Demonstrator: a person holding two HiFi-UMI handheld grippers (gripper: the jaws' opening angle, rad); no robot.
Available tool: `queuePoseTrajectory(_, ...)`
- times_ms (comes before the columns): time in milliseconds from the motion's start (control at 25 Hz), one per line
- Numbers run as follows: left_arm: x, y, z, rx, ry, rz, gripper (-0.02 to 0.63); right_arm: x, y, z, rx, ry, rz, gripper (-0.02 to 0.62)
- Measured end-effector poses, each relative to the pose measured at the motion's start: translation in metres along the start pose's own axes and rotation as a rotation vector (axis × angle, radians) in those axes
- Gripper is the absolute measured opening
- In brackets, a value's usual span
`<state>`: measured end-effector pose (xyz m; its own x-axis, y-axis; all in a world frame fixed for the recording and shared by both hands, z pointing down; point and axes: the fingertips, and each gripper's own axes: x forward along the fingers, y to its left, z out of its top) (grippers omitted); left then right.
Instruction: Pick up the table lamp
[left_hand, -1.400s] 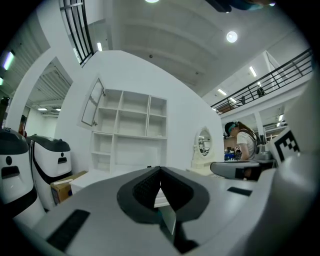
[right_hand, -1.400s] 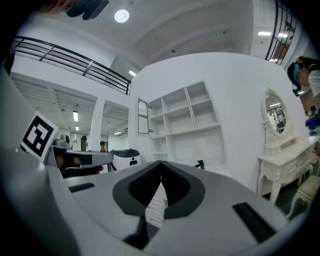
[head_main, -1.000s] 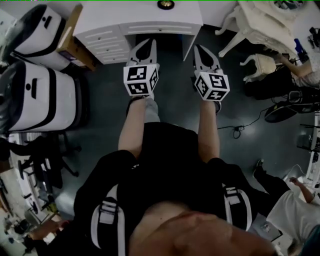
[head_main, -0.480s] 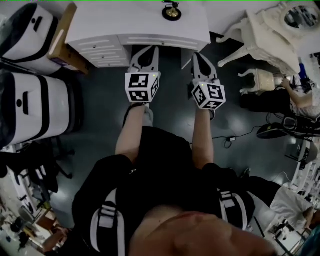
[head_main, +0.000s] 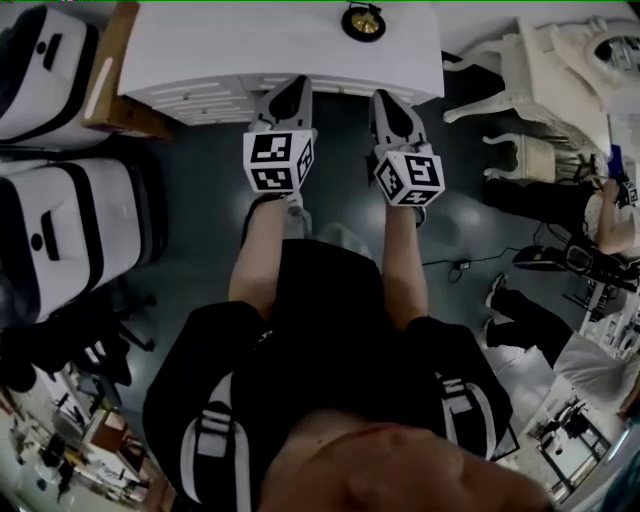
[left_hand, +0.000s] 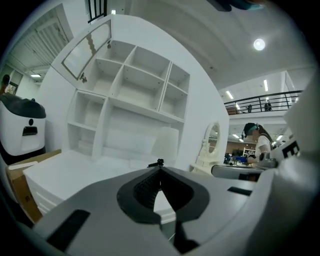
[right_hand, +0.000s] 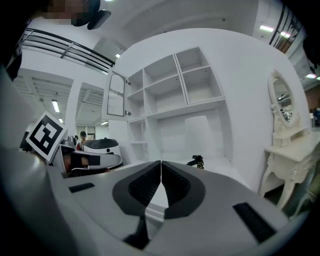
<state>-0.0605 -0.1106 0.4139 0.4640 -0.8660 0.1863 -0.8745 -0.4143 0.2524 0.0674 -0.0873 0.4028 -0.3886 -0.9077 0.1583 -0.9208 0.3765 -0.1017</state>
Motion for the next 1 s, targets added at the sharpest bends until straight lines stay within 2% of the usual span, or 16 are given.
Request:
queuePoseTrajectory(160, 0.027, -0.004, 0.000, -0.003, 0.023, -0.045, 0.011, 0.010, -0.027, -0.002, 0.019, 0.016, -0.057, 0.020)
queuePoseTrajectory(360, 0.051, -0.007, -0.004, -0.003, 0.056, -0.073, 0.011, 0.023, -0.039, -0.010, 0.034, 0.035, -0.065, 0.020)
queuePoseTrajectory(680, 0.087, 0.004, -0.020, 0.023, 0.118, -0.037, 0.011, 0.063, -0.077, -0.034, 0.104, 0.029, -0.076, 0.022)
queuePoseTrajectory(720, 0.093, 0.009, -0.018, 0.030, 0.123, -0.030, 0.011, 0.074, -0.082, -0.036, 0.116, 0.027, -0.076, 0.033)
queuePoseTrajectory(800, 0.102, 0.018, -0.017, 0.038, 0.139, -0.016, 0.011, 0.093, -0.089, -0.044, 0.139, 0.046, -0.067, 0.123)
queuePoseTrajectory(840, 0.105, 0.022, -0.018, 0.036, 0.149, -0.009, 0.011, 0.101, -0.092, -0.048, 0.148, 0.061, -0.062, 0.140)
queuePoseTrajectory(1000, 0.125, 0.038, -0.023, 0.017, 0.167, 0.020, 0.011, 0.134, -0.111, -0.063, 0.152, 0.099, -0.055, 0.139)
